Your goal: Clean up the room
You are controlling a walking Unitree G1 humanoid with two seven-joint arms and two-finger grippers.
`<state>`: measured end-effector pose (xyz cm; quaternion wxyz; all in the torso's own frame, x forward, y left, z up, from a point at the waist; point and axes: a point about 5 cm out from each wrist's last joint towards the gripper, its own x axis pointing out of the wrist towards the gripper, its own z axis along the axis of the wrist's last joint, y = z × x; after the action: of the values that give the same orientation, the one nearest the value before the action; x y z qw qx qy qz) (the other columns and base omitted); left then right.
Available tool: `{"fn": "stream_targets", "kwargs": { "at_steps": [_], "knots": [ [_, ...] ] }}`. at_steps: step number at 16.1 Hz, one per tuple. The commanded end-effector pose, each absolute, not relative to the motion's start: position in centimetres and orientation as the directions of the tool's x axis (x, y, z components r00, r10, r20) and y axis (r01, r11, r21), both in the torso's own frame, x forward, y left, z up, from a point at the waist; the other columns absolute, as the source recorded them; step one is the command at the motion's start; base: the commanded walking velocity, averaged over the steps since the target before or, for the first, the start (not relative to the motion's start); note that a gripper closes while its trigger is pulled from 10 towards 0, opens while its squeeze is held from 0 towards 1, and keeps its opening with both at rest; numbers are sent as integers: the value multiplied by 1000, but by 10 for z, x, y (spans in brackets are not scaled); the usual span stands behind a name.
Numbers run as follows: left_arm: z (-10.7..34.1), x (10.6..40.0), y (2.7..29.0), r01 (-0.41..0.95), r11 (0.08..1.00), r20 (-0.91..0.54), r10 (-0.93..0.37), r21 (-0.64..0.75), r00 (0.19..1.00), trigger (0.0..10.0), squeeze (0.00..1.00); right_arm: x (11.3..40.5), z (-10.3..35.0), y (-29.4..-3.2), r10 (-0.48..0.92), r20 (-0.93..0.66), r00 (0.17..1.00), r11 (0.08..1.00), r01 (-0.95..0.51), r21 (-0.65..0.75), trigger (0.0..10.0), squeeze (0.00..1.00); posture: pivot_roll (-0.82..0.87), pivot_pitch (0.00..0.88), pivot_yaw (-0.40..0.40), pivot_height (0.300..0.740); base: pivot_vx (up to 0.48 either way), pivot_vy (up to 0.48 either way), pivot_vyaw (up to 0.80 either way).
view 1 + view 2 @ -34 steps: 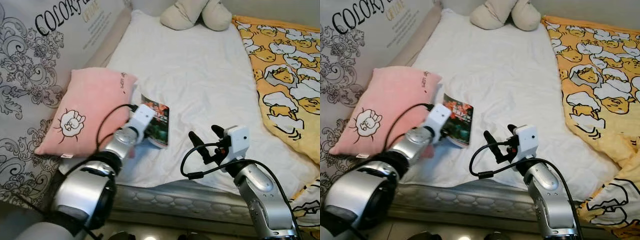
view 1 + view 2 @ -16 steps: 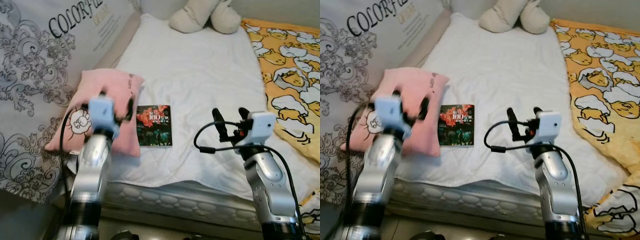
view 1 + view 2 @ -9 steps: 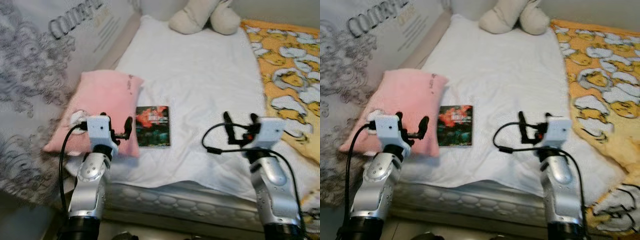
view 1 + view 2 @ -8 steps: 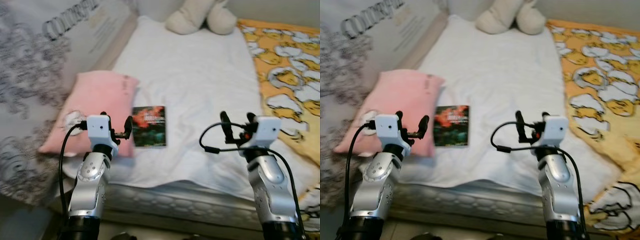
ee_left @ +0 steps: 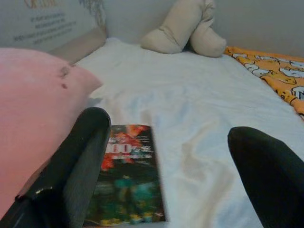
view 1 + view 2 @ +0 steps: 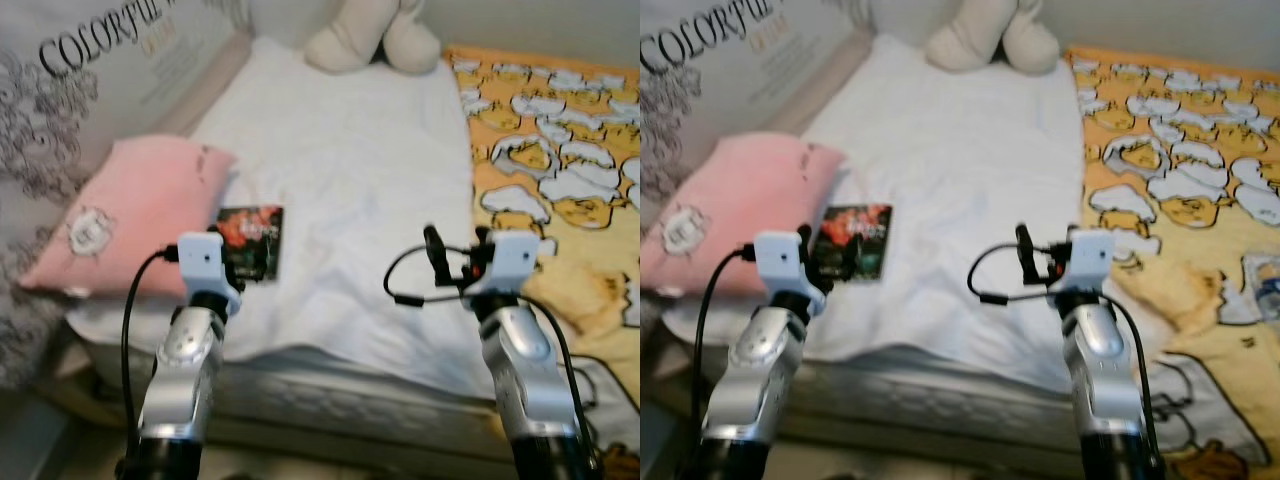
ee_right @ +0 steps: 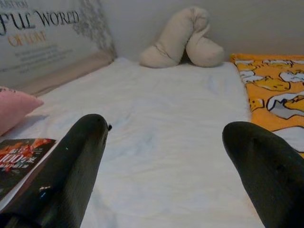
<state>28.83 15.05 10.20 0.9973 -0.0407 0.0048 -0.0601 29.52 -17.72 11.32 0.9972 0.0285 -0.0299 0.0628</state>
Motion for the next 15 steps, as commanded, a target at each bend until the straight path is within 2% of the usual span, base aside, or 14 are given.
{"fn": "stream_targets", "kwargs": {
  "at_steps": [1,3,5,15],
  "knots": [
    [108,294,141,159,983,15,-158,-87,987,10000,0,293,111,-184,109,59,992,993,-111,36,10000,0,-84,0,8,740,0,-439,0],
    [111,307,134,209,976,16,-208,-63,978,10000,0,294,111,-178,145,61,988,989,-148,32,10000,0,-92,0,9,740,144,-401,0],
    [110,317,137,191,979,0,-192,-73,981,10000,0,293,108,-175,159,50,986,987,-161,26,10000,0,-107,0,14,740,302,-369,0],
    [108,327,127,250,967,-1,-251,-41,968,10000,0,299,107,-179,114,69,991,993,-117,27,10000,0,-113,0,56,740,335,-339,0]
  ]
}}
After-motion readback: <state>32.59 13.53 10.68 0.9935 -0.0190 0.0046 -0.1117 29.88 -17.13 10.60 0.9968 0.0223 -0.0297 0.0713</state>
